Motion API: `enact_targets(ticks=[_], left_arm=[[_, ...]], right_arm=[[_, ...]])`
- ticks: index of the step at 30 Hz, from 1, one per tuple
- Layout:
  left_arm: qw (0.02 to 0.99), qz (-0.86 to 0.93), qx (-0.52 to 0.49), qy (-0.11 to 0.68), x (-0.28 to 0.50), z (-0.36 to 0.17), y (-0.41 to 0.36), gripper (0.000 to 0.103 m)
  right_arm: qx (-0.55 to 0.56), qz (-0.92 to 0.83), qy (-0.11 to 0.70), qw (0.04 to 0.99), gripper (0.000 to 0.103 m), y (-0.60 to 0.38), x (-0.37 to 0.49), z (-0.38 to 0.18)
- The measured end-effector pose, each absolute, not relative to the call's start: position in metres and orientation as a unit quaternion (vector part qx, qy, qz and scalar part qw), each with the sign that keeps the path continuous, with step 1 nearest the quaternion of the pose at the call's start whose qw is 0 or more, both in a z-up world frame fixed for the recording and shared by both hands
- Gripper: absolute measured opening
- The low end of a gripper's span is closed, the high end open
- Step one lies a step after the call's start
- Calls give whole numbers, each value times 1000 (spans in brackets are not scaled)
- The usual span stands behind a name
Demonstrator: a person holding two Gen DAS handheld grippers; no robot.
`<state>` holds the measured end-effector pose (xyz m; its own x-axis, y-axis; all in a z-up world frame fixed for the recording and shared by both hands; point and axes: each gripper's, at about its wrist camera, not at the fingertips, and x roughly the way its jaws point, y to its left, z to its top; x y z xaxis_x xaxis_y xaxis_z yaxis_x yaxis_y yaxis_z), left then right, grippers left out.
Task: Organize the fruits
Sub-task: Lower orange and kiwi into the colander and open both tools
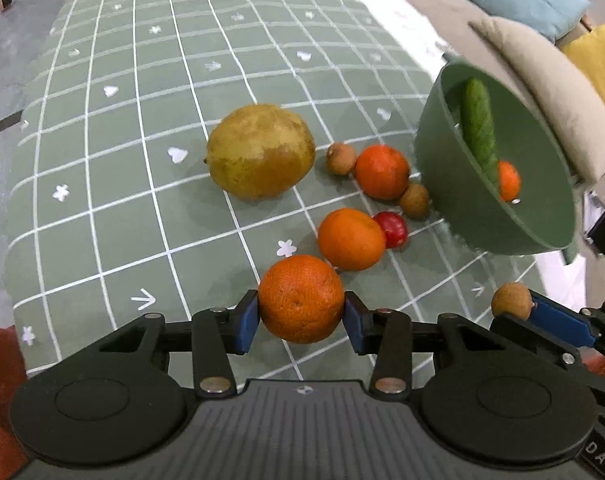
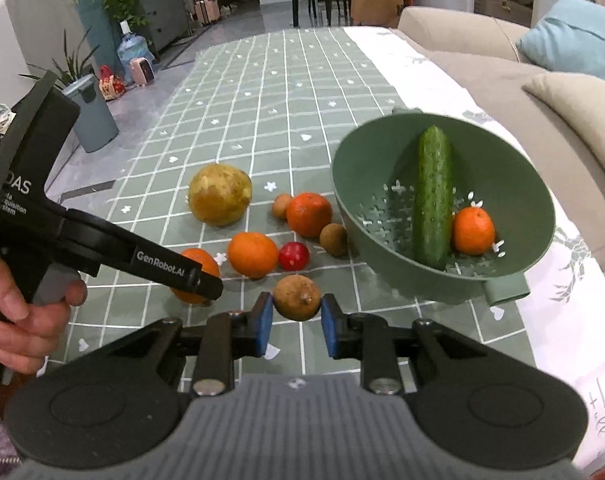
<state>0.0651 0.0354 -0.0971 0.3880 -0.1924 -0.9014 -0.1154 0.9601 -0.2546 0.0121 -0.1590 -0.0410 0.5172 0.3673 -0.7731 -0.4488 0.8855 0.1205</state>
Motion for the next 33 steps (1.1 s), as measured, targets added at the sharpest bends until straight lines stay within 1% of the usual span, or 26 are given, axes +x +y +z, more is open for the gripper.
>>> enact_targets(ticks=[4,8,13,16,20,26,30,33], left_arm=[[835,-38,-156,527,57,-67,39,50],[852,-61,-149,498,60,-34,29,50],[865,-109,-112,477,78,4,-4,50],[868,-137,-83,470,92,18,-31,50],[861,-161,-50,480,110,18,-63,50],[837,-188,-24,514,133,-1,-94,50],[823,-201,-2,532,140,-12,-106,50],[814,-206,6,543,148,-21,-109,50]], right_arm=[[-42,233,421,876,22,-168,9,-26],[-30,225,410,883,22,-180,13,-11],[-38,200,402,893,22,-198,30,4],[-51,183,413,891,22,-209,45,8],[-73,174,431,883,22,-223,61,4],[-95,178,466,861,22,-236,80,-12],[-113,187,493,842,22,-236,90,-25],[-121,197,496,837,22,-235,98,-27]])
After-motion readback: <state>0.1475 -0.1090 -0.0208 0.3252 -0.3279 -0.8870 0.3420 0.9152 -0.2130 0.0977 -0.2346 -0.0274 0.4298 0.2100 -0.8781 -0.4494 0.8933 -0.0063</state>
